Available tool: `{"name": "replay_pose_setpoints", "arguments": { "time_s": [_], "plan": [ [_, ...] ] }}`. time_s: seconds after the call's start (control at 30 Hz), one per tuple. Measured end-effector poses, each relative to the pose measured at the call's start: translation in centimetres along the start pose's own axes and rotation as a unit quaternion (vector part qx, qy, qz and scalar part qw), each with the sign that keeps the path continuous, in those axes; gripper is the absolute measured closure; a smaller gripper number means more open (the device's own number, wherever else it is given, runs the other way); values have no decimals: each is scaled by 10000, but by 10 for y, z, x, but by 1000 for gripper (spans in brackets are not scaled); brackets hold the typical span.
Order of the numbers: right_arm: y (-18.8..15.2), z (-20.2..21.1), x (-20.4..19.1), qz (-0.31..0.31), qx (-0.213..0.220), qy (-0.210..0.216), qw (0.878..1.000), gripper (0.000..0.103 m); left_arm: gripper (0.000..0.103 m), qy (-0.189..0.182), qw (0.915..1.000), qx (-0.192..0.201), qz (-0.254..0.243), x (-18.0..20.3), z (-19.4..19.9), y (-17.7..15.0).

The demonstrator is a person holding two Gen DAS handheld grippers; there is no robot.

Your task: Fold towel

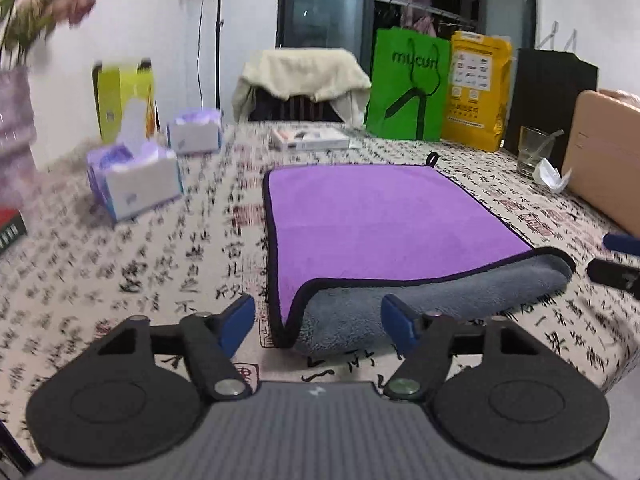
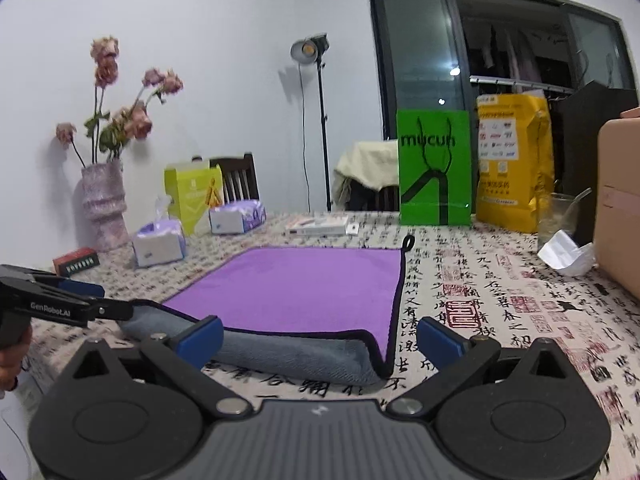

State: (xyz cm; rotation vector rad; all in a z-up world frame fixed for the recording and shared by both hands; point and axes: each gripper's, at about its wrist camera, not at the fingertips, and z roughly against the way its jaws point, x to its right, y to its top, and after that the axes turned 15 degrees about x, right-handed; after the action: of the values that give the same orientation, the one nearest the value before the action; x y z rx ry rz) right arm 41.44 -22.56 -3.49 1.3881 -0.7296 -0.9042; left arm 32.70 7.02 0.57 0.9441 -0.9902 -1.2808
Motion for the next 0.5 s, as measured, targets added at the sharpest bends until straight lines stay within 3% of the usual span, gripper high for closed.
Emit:
{"name": "replay_pose_setpoints", "arguments": {
  "time_s": [0.13, 0.27, 0.37, 0.43, 0.5],
  "plan": [
    [-4, -22, 13, -224, -312, 33, 9993, 17, 43, -91, 9998, -103, 151, -10, -14, 1],
    [-10, -39, 25, -521, -547, 68, 9971, 37, 72, -336, 9986, -327, 247, -12, -25, -1],
    [-14, -46, 26, -508, -628, 84, 9967, 46, 79, -413, 9983, -357, 202, -11, -28, -3],
    [-18, -52, 28, -505, -760, 137, 9957, 58, 81, -478, 9981, -350, 162, -10, -28, -2],
    [-20, -58, 30, -522, -891, 144, 9945, 81, 79, -533, 9979, -342, 128, -9, -28, -2]
  ]
}}
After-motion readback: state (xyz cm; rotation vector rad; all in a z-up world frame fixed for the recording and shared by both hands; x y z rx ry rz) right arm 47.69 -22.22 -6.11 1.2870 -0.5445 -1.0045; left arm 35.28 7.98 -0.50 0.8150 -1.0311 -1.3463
